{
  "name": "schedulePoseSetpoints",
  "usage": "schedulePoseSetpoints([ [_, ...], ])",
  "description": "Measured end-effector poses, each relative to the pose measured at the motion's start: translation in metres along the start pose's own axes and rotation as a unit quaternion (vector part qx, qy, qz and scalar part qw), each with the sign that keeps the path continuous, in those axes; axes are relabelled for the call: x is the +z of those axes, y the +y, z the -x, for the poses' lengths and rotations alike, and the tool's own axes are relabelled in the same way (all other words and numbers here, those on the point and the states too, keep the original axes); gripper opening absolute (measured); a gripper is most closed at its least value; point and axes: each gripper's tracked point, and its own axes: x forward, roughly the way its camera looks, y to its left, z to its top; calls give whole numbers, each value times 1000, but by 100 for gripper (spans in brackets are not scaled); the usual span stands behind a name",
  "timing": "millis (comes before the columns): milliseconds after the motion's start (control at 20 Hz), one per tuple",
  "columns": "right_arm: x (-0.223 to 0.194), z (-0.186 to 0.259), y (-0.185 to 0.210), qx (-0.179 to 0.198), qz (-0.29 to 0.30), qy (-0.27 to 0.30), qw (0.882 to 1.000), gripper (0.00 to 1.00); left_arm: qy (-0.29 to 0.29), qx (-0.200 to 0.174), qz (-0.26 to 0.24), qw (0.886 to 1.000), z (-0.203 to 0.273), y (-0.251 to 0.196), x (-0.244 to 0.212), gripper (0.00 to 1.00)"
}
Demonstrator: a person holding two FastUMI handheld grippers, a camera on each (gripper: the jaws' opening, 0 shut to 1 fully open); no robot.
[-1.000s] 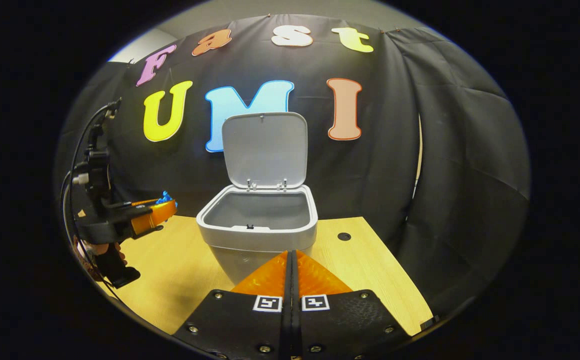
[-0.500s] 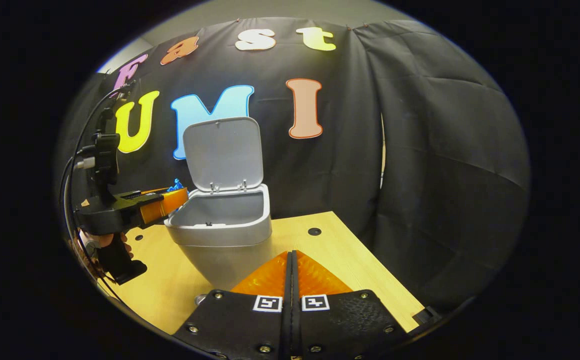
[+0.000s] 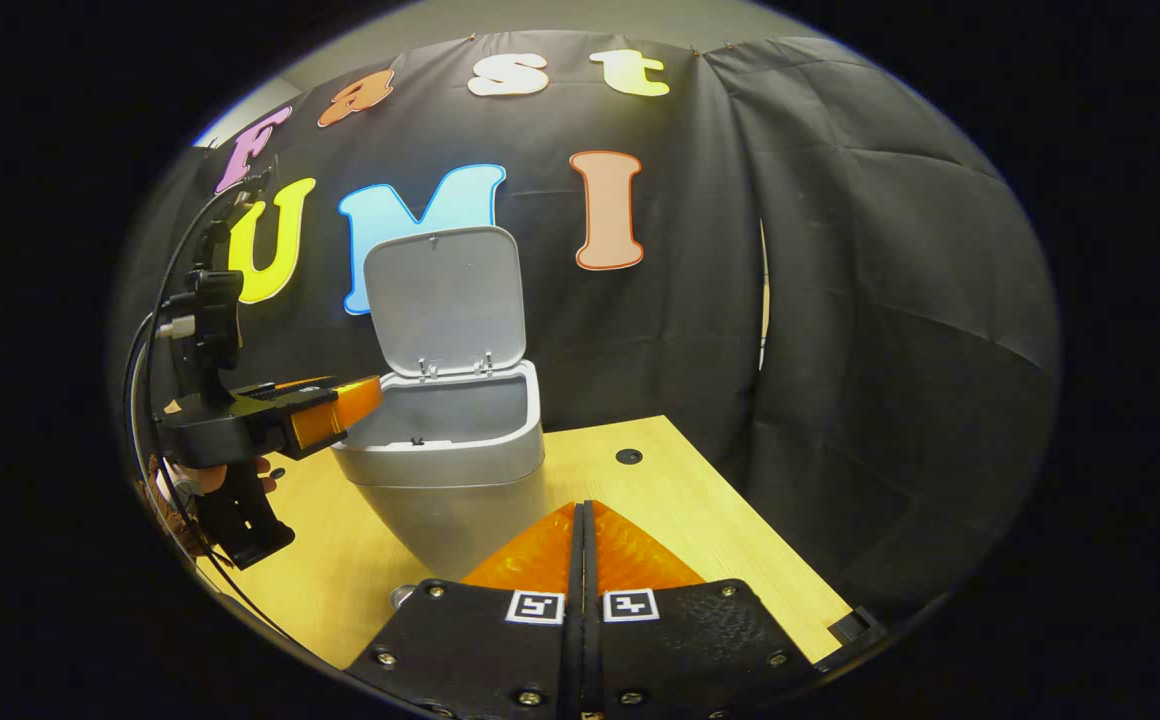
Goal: Press the lid of the desktop garbage bin to open it, pick up the crumpled paper on the desktop and throw it into the bin, then pick up the pop can on the desktop and drop it into the bin, and finally close the garbage bin lid.
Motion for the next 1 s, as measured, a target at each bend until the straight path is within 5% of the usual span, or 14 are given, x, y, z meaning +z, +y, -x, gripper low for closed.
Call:
schedulePoseSetpoints([
  [50, 0, 0, 4, 4, 2, 1, 1000, 0, 0, 4, -1, 1000, 2, 4, 1, 85],
  [150, -2, -3, 15, 19, 8, 4, 1000, 0, 0, 17, 1, 1000, 9, 18, 0, 79],
  [200, -1, -5, 20, 25, 10, 4, 1000, 0, 1, 23, 3, 1000, 13, 24, 0, 85],
  [1000, -25, -24, 113, 155, 47, 44, 986, 0, 6, 164, 35, 986, 109, 138, -17, 79],
])
